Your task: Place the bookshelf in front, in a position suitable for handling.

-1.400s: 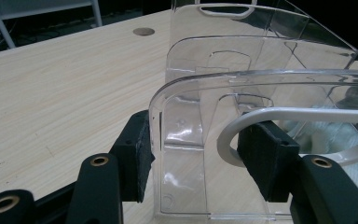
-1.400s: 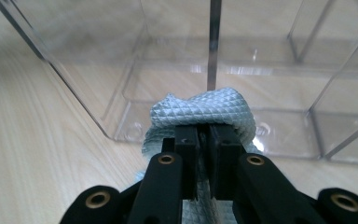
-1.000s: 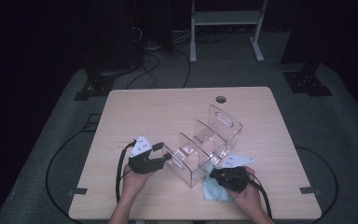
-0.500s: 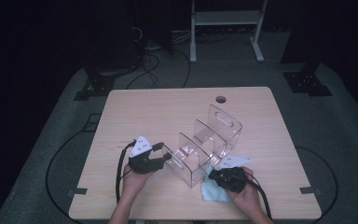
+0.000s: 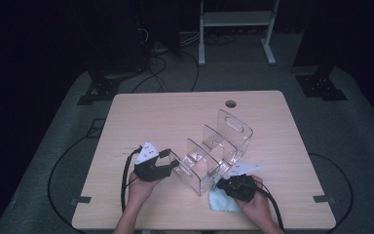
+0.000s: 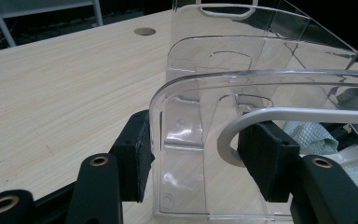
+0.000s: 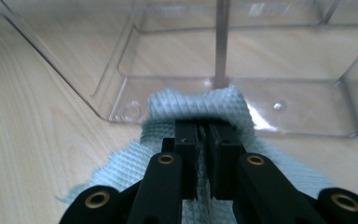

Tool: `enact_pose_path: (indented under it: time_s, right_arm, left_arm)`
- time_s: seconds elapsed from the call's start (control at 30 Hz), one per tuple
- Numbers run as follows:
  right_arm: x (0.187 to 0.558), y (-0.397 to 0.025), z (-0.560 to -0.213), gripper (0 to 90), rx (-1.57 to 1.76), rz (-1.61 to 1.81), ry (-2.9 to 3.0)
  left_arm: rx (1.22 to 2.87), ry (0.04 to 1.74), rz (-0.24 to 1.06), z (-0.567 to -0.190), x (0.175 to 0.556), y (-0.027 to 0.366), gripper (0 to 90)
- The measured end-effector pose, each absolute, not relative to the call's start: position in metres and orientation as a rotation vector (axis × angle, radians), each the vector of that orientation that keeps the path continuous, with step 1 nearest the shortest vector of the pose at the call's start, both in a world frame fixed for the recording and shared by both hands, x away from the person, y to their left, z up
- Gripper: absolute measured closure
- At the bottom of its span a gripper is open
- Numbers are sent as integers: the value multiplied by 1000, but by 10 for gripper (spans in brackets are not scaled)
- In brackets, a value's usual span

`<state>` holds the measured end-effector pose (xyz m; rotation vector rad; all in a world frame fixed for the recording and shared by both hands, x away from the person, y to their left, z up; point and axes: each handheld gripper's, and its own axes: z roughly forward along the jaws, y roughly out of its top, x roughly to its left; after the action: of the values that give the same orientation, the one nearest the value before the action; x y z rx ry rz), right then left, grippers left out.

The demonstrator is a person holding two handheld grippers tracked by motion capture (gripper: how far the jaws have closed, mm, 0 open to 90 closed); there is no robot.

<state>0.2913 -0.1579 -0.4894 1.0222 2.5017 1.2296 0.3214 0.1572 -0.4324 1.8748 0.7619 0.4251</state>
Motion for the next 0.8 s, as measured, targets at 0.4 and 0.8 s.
enact_pose_path:
  time_s: [0.4, 0.8]
  right_arm:
    - [256, -158, -431, 834, 768, 1462, 2405]
    - [240, -133, -418, 838, 695, 1493, 2392]
  left_arm:
    - [1872, 770, 426, -432, 321, 157, 459]
    - [1880, 770, 434, -432, 320, 151, 459]
